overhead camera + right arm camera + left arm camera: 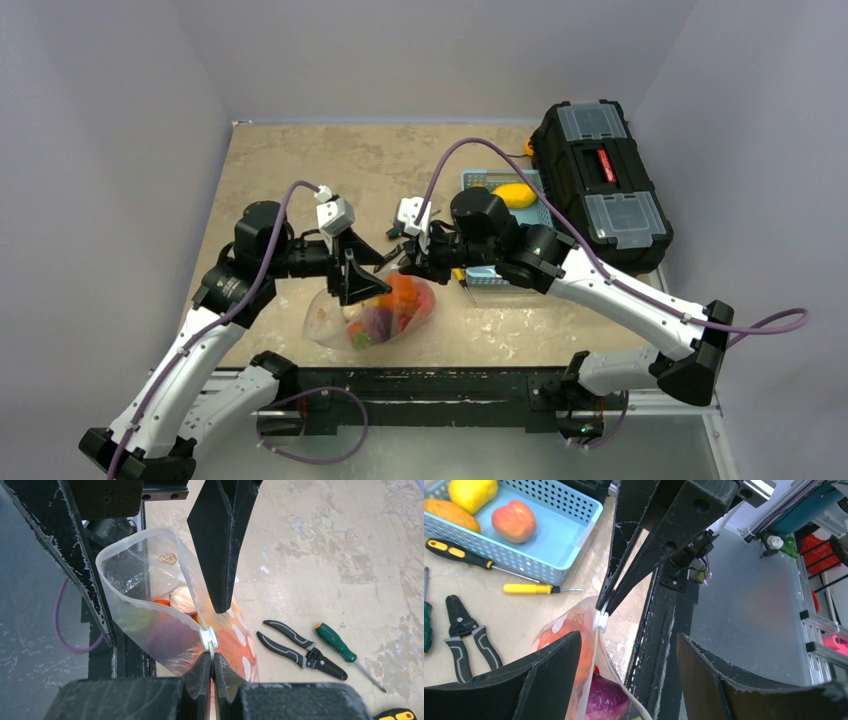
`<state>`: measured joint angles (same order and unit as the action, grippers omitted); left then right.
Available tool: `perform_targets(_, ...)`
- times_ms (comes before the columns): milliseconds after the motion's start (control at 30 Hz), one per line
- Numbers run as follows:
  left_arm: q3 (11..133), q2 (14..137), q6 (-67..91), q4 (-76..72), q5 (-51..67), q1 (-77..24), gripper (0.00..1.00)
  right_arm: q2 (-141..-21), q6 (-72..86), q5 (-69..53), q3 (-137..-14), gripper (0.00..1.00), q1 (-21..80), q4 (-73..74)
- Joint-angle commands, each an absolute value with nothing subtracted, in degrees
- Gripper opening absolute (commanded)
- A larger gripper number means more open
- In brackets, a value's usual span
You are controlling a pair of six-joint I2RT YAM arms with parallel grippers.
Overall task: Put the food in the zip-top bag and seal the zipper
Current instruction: Zip the zipper food storage bag at the center of the board.
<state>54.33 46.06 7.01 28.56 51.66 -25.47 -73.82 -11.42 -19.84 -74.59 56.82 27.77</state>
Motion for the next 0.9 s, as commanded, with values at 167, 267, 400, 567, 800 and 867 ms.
perform_targets(167, 52.3, 45.1, 10.2, 18.0, 45.4, -27.9, 0.58, -71.4, -7.9, -17.5, -74.9, 0.00, 56.9, 22.0)
perform_targets(267, 51.5, 44.7, 10.2, 16.5, 43.5, -28.5, 0.58, -71.6, -7.6, -17.9, -75.1, 0.00, 56.9, 22.4)
perform_targets(400, 51.1, 45.3, 9.8, 16.5, 43.0, -28.8, 0.60, -71.5, -7.1, -17.6, -74.7, 0.00, 56.9, 22.3)
perform_targets(567, 51.6, 46.4, 8.7, 18.2, 44.1, -28.9, 0.58, -71.3, -6.8, -17.5, -74.3, 0.00, 56.9, 22.0)
perform_targets(800, 52.4, 47.5, 7.5, 20.4, 44.7, -28.9, 0.26, -70.7, -6.8, -17.3, -73.5, 0.00, 56.9, 21.2)
perform_targets(867, 52.2, 47.0, 7.3, 20.4, 44.6, -28.9, 0.21, -70.4, -7.0, -17.6, -73.2, 0.00, 56.9, 21.1)
